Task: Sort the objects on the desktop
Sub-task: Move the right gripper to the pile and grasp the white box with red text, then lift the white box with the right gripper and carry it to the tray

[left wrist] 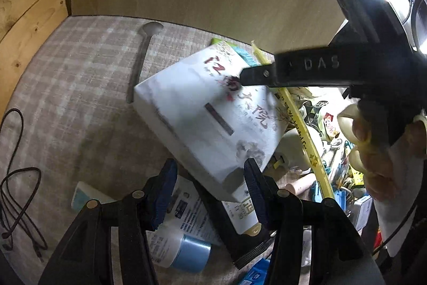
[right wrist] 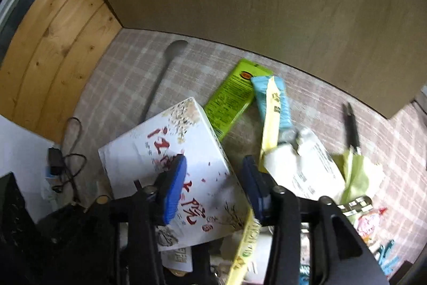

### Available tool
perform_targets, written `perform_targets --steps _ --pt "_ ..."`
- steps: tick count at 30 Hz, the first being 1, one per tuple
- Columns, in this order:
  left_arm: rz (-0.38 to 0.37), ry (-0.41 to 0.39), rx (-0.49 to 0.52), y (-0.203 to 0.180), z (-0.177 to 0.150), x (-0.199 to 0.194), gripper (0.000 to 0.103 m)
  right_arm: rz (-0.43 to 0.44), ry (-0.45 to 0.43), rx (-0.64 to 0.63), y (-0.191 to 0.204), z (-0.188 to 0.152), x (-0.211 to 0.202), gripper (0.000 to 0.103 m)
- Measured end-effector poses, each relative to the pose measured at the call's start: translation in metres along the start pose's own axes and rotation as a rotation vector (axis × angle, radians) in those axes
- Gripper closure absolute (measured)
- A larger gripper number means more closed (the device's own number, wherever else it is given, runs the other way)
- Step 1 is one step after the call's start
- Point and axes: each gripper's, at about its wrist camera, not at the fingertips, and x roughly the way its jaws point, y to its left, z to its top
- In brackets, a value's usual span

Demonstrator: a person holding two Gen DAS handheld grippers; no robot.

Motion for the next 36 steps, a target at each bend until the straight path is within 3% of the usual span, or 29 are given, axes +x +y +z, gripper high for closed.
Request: perform_targets --steps 11,17,24,36 --pt "-0.028 0.016 -0.035 0.005 0.004 0.006 0.051 0.09 0.075 -0.034 0.002 -0.001 0.013 0.048" --pt "-0.01 0.007 -0.024 0.001 0.003 0.002 0.05 0.07 0.057 -0.009 0.009 -0.015 0.005 0.048" --pt "0.022 -0.058 -0.01 0.006 -0.002 -0.037 0.049 0.095 0.031 -0.023 0.031 -0.029 -0.013 0.048" --pt "0.018 -0.113 0.039 -0.018 -0.028 -0.082 0.049 0.072 -0.057 -0.021 0.047 -0.079 -0.073 0.048"
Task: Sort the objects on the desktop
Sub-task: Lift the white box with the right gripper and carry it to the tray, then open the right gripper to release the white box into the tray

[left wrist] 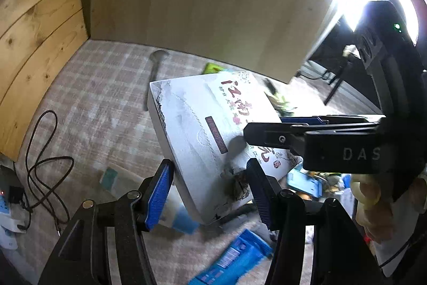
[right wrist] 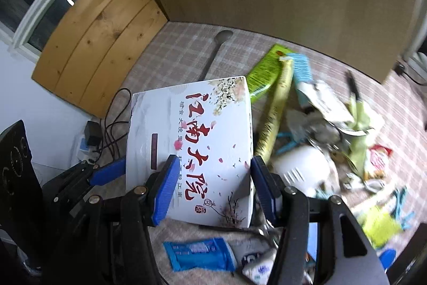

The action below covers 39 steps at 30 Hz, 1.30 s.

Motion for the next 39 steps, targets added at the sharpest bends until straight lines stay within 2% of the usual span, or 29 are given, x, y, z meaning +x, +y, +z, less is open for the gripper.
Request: perform_targets --steps 5,10,16,21,29,34,39 --pt "-0.039 -0.011 0.081 -0.046 -0.009 -0.011 0.049 -0.022 -0.055 0.07 -0.025 -0.034 -0.041 0.048" --pt "-0.111 0.001 0.178 -0.11 -0.023 -0.012 0.049 -0.058 -0.115 0.18 -0.074 -0.086 -0.094 0.048" --pt "-0.226 0.044 0.334 -0.213 -0.055 -0.006 0.049 -0.146 -0.182 0.329 -0.142 -0.164 -0.161 0.048" --pt "-0.326 0.1 0.467 -0.309 -0.088 0.007 0.049 -0.229 -0.232 0.465 -0.198 -0.243 -0.218 0.048" --pt "-0.447 0.173 0.656 -0.433 -0.146 0.014 0.049 -0.329 -0.278 0.648 -0.267 -0.351 -0.28 0.048" --pt "-0.478 0.195 0.738 -0.486 -0.174 0.015 0.049 -0.365 -0.296 0.734 -0.299 -0.401 -0.305 0.048" --pt "-0.491 0.214 0.774 -0.516 -0.189 0.016 0.049 -0.377 -0.302 0.775 -0.315 -0.425 -0.317 0.049"
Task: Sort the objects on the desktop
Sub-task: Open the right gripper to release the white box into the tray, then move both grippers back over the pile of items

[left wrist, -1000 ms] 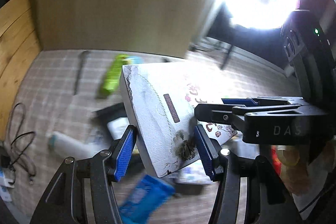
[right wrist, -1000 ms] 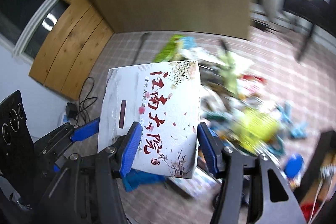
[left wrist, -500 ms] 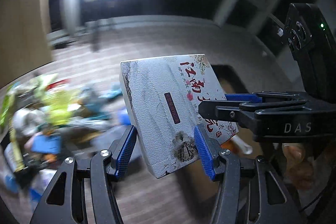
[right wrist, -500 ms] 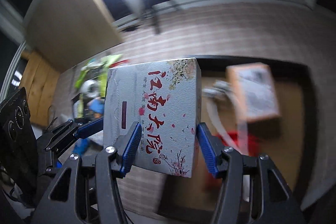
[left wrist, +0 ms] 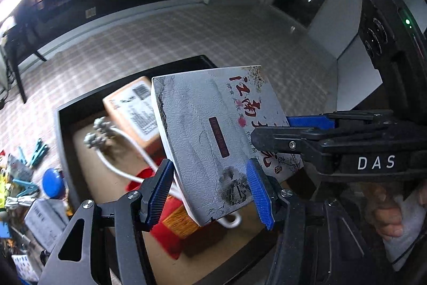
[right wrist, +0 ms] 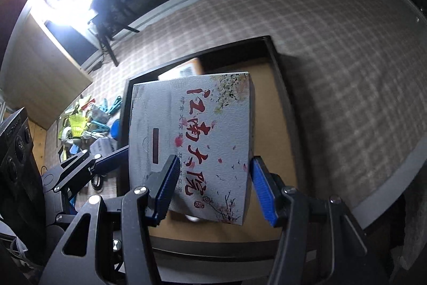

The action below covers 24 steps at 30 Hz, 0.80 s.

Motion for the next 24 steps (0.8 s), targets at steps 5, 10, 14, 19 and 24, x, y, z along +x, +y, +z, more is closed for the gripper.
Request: perform_targets --steps 5,10,14,19,24 --pt "0.045 -0.007 0.01 -0.008 0.004 0.005 0.048 -0.052 -0.036 0.013 -0.015 -0.005 -0.012 0.049" --pt "0.065 -0.025 0.019 -0.003 0.003 -0.004 0.048 -0.062 -0.053 -0.01 -0.01 -0.002 -0.014 0.049" --pt "0.09 -0.028 0.004 0.011 -0.002 -0.01 0.048 -0.053 -0.066 -0.054 0.006 -0.003 -0.012 0.049" --pt "0.138 -0.037 -0.029 0.037 -0.018 -0.027 0.048 -0.043 -0.085 -0.135 0.039 -0.011 -0.005 0.049" --pt "0.2 -0.042 -0.106 0.084 -0.05 -0.054 0.048 0.006 -0.072 -0.252 0.092 -0.022 0.01 0.049"
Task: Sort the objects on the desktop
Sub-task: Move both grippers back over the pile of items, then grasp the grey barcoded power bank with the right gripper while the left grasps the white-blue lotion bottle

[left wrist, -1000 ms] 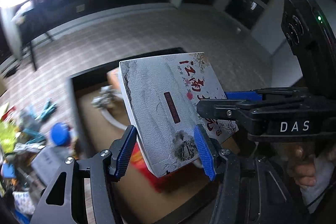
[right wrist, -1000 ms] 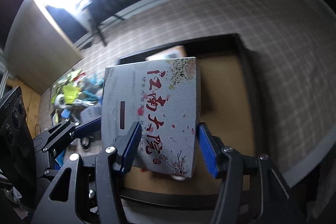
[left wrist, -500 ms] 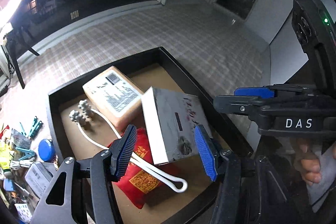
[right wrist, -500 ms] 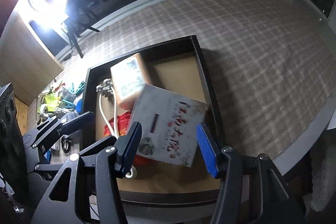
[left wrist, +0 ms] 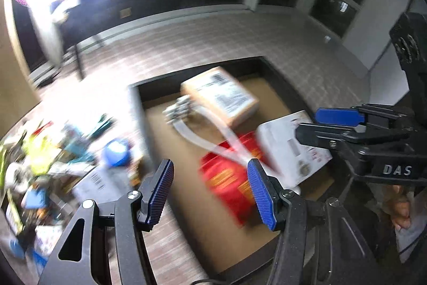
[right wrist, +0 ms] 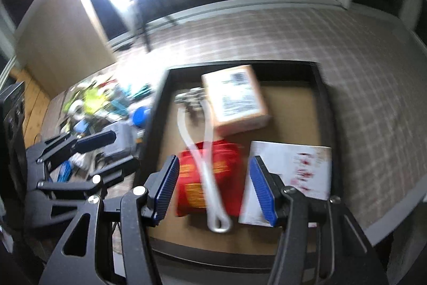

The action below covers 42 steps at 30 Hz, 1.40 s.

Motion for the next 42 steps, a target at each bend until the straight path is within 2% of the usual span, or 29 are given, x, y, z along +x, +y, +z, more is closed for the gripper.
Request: perform_targets --steps 6,11,16,20,24,32,35,37,40,42 --pt "0.096 0.019 -0.109 0.077 -0.046 -0.024 0.047 0.076 0.03 -0.074 0.063 -0.007 0.021 0.049" --pt "0.163 0.046 -0.202 0.139 -0.09 -0.044 0.047 0.095 0.06 -0.12 0.107 -0.013 0.042 0.049" --pt "0.217 0.07 -0.3 0.196 -0.132 -0.062 0.047 0.088 0.095 -0.156 0.146 -0.014 0.061 0.047" --pt "0.252 0.071 -0.378 0.236 -0.158 -0.077 0.046 0.027 0.116 -0.189 0.177 -0.009 0.084 0.043" --pt "0.274 0.066 -0.477 0.277 -0.181 -0.092 0.036 -0.016 0.129 -0.213 0.196 -0.002 0.105 0.042" --pt "0.298 0.066 -0.779 0.376 -0.213 -0.111 0.029 -0.078 0.144 -0.219 0.22 0.009 0.137 0.042" --pt "0.282 0.071 -0.894 0.409 -0.221 -0.108 0.028 -0.097 0.151 -0.211 0.224 0.013 0.146 0.042" --pt "0.242 0.072 -0.979 0.429 -0.227 -0.103 0.028 -0.101 0.152 -0.201 0.226 0.014 0.149 0.042" --pt "0.218 0.087 -1.027 0.442 -0.227 -0.093 0.028 -0.108 0.158 -0.197 0.228 0.017 0.155 0.041" --pt "0.241 0.109 -1.03 0.447 -0.225 -0.085 0.028 -0.119 0.161 -0.196 0.229 0.018 0.158 0.041"
